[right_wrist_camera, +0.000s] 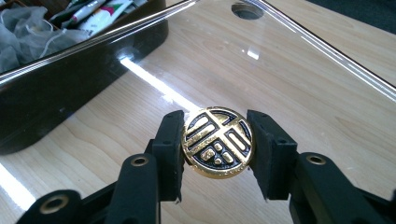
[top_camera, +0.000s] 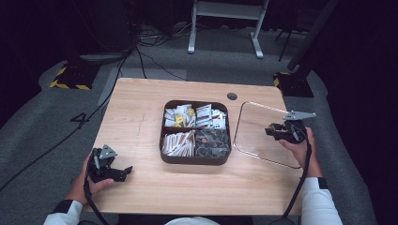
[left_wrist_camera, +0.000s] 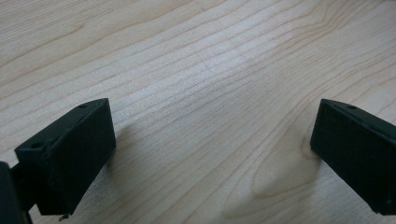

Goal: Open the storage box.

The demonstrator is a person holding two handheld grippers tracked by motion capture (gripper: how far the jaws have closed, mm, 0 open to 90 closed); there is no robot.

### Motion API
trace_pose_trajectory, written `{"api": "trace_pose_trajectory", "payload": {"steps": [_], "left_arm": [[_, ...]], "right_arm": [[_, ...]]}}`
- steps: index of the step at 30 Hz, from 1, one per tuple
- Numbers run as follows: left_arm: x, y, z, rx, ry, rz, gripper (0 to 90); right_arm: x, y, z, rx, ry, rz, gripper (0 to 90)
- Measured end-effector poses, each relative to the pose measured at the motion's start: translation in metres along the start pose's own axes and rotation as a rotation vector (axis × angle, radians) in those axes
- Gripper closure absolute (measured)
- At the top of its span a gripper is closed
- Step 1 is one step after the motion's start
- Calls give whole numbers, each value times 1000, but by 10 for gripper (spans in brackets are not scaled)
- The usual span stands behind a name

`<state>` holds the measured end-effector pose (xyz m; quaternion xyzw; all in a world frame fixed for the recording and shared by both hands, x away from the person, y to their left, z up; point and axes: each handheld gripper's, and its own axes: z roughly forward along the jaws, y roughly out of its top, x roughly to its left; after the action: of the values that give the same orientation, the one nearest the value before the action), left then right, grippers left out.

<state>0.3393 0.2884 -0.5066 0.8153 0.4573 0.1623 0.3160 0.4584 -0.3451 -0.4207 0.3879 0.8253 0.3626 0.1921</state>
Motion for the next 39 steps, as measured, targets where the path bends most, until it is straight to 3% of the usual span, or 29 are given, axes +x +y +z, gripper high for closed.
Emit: {"api": "trace_pose_trajectory", "payload": {"steps": [12,22,39], "left_arm": [[0,0,0,-1,0,0,2],[0,0,0,-1,0,0,2],[0,0,0,-1,0,0,2]], "right_arm": [[-7,-12,13,23,13,-9,588],[-2,-19,41,77,24,-43,588],[2,-23,62,123,5,-33,585]]}}
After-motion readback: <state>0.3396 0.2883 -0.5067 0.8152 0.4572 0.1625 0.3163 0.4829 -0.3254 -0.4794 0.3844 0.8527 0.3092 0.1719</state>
